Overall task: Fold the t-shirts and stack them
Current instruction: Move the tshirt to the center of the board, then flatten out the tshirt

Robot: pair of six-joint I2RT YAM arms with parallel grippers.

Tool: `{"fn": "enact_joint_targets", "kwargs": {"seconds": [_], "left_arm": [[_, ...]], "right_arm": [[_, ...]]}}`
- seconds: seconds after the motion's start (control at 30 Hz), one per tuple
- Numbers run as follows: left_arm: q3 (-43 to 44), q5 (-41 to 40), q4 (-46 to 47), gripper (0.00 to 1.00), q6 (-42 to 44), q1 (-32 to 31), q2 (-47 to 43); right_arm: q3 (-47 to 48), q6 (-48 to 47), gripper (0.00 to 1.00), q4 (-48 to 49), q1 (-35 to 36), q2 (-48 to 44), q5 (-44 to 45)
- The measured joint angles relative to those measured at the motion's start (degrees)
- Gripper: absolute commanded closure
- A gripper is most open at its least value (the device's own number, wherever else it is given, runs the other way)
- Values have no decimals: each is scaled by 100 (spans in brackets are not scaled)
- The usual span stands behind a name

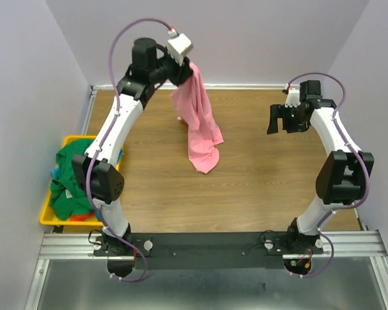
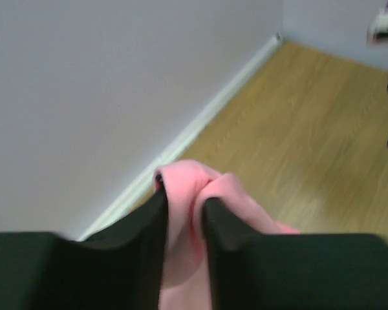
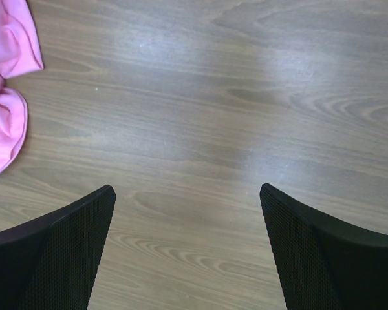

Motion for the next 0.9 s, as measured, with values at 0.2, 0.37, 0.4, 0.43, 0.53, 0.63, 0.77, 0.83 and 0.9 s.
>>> {"fn": "enact_joint_targets", "kwargs": {"seconds": [0.2, 0.37, 0.4, 0.43, 0.53, 0.63, 0.77, 0.83, 0.9], "left_arm": [[-1272, 66, -433, 2, 385, -46, -7], [-2052, 326, -645, 1, 479, 520, -66], [-2124, 365, -686, 1, 511, 605, -79], [-2299, 400, -802, 2, 568, 791, -111], [-2769, 496, -957, 2, 750, 984, -249], [-3174, 614, -1143, 4, 831, 907, -302], [-3499, 695, -1217, 8, 793, 828, -190], [-3530, 737, -1237, 8, 758, 831, -72], [-3543, 765, -1248, 8, 693, 861, 37]], "right_arm": [[-273, -92, 0, -7, 2, -22, -125], [-323, -157, 0, -7, 66, -22, -227], [-323, -173, 0, -4, 120, -22, -254], [-323, -186, 0, -7, 210, -20, -271], [-323, -219, 1, 0, 640, 48, -365], [-306, -247, 4, 11, 1189, 284, -492], [-278, -262, 7, 166, 2006, 748, -590], [-234, -262, 11, 258, 2356, 935, -595], [-55, -245, 12, 361, 2667, 1156, -579]]}}
